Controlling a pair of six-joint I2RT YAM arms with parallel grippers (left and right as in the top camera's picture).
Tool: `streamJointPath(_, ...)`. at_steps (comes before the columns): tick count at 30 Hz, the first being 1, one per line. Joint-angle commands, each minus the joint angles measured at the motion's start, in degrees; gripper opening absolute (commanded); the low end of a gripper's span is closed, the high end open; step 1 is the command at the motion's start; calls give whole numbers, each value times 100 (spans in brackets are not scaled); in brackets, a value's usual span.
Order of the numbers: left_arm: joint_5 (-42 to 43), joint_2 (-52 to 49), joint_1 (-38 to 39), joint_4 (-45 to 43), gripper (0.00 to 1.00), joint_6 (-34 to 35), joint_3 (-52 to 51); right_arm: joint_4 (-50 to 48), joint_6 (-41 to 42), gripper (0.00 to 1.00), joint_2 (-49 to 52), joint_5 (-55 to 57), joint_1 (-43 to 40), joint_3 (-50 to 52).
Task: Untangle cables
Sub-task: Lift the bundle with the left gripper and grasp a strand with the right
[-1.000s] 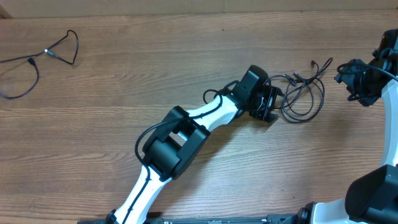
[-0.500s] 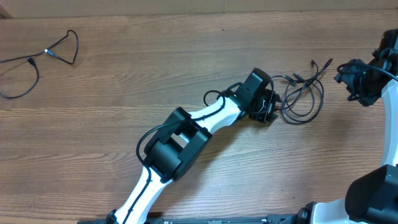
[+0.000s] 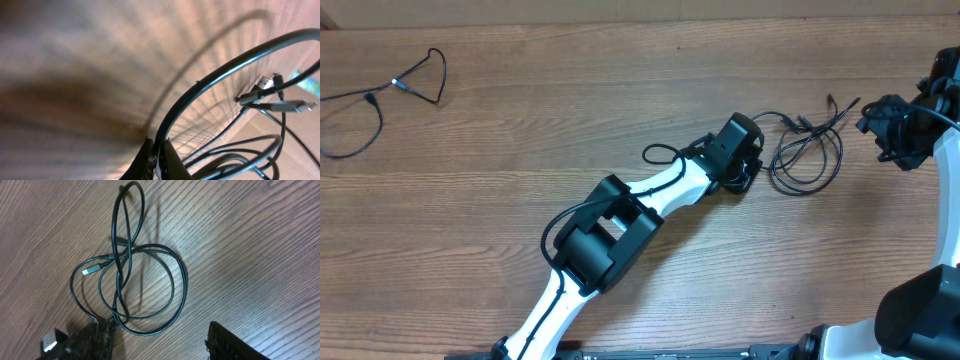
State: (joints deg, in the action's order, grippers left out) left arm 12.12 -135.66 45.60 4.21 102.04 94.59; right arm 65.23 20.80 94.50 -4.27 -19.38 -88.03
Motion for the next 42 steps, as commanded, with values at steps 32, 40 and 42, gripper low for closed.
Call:
streamJointPath(32, -1690, 3335, -1034, 2181, 4, -5705, 127, -890, 1069, 54, -15, -2459, 1631, 1193)
streamJointPath(40, -1215, 3335, -1045, 2221, 4, -5615, 127, -1631, 1576, 54, -7, -3056, 1644, 1679)
streamJointPath(42, -1200, 3335, -1043, 2221, 4, -5613, 127, -1757, 1860, 54, -7, -3056, 1644, 1731)
